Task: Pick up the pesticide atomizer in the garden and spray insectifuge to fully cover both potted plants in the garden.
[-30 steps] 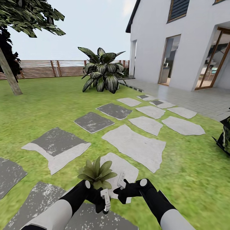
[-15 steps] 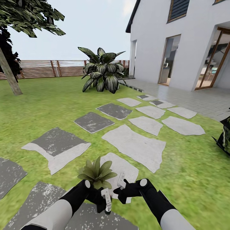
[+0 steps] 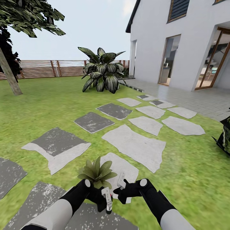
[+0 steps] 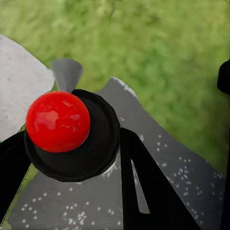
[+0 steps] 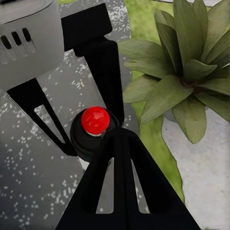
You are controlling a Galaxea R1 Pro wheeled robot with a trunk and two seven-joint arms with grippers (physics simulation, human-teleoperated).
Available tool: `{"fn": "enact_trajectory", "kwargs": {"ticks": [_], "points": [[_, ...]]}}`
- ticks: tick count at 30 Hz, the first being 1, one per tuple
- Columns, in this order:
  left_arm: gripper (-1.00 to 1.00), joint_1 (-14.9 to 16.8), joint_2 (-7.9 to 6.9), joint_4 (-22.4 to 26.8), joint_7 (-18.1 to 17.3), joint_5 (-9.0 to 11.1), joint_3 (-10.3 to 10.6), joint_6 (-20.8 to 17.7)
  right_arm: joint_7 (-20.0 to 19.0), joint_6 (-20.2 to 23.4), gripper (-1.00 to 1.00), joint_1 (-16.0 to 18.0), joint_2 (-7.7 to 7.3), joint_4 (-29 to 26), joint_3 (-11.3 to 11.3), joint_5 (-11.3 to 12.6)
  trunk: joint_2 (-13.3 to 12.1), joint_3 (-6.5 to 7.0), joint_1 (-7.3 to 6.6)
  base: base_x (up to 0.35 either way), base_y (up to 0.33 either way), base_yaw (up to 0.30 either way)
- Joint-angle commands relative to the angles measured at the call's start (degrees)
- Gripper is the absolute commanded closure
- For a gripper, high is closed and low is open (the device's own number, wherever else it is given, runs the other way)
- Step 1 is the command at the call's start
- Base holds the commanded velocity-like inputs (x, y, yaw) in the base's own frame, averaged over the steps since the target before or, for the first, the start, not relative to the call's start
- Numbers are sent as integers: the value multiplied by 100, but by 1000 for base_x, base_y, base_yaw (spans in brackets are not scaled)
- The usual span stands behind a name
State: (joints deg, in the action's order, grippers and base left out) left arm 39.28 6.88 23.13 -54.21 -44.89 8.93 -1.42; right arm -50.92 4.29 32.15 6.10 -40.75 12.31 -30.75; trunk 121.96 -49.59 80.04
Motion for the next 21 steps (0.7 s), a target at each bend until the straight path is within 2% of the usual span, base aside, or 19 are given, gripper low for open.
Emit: {"fn": "enact_trajectory", "kwargs": {"ticks": [1, 21], "points": [[100, 1, 3, 23, -20, -21, -1, -15, -23, 45, 100, 2, 2, -12, -1, -10, 2, -6, -1, 0, 0, 0], [100, 1, 87, 43, -19, -15, -14, -8, -23, 45, 100, 2, -2, -12, -1, -10, 2, -6, -1, 0, 0, 0]]}}
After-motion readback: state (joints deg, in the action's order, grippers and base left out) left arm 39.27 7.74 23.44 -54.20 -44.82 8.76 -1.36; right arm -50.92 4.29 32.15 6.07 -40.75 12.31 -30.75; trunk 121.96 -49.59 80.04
